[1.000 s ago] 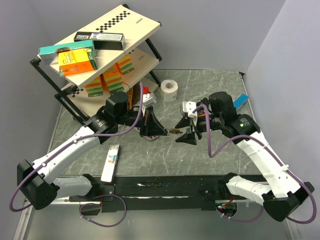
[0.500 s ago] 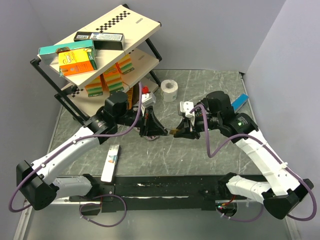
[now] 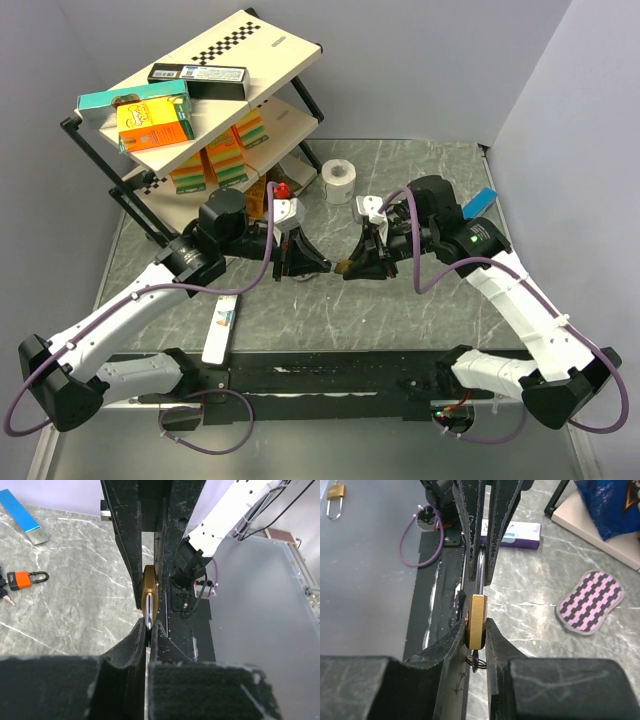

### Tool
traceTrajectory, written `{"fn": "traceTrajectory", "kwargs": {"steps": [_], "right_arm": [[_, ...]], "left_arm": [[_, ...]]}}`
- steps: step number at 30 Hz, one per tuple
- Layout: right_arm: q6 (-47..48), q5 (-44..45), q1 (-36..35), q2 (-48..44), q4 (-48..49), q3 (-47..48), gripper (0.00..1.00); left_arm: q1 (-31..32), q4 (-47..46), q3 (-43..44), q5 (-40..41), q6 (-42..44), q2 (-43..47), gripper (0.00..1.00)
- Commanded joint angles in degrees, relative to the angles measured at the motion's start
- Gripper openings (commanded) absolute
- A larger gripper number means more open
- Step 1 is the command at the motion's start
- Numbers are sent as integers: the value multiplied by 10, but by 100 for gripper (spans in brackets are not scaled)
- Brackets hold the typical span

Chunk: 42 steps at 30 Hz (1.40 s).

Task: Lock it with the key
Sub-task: Lock the lock.

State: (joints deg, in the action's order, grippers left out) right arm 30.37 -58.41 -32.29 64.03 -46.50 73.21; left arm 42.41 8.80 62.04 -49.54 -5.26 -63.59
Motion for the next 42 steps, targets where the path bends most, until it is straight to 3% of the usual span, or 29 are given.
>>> {"fn": "traceTrajectory", "kwargs": {"steps": [1,7,17,28,35,42], "right_arm": [[-21,-43,-6,0,20,25,0],[-15,-15,-7,-14,24,8,0],[-10,-4,-5,-18,19,4,0],[-8,-4,-6,-9,16,8,0],[-16,-6,-6,-5,26,11,0],[-12,-2,-5,-4,22,13,0]], "left_arm": [[8,-2,23,8,36,-7,1],[4,72,55,-2,41,-27,18],[0,102,64,18,73,-10,30],[0,93,75,20,75,-8,25],[0,94,69,17,72,-7,10],[0,103,64,21,74,-5,13]]}}
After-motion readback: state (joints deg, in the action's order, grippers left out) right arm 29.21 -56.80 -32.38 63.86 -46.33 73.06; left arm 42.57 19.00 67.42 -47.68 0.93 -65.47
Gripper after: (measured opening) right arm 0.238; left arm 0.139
